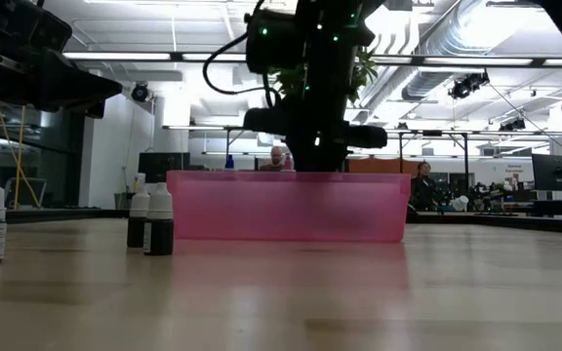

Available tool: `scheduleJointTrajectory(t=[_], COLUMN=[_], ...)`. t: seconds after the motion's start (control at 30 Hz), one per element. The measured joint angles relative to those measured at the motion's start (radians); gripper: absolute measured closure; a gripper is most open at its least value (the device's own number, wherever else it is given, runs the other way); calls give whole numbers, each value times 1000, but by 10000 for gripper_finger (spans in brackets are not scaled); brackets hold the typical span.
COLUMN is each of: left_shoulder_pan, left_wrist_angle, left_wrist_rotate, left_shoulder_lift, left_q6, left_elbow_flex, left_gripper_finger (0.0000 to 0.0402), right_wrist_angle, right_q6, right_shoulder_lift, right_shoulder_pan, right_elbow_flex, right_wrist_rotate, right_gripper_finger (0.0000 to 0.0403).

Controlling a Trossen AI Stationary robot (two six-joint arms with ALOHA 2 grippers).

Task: Pick & Place food coloring
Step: Put the small green food coloring bottle into the pink container

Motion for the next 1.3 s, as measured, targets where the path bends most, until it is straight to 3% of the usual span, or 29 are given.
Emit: scheduleJointTrajectory(t=[1.3], left_shoulder_pan=[0], left_wrist_angle=[0], left_wrist_rotate=[0], left_shoulder_lift=[0], left_q6=[0], left_elbow_flex=[0], left_gripper_finger=[401], right_wrist_angle=[3], right_q6=[-47], right_shoulder_lift=[24], right_shoulder_pan=[-75], right_elbow_flex=[-3], right_wrist_rotate=[-36], right_gripper_finger=[349])
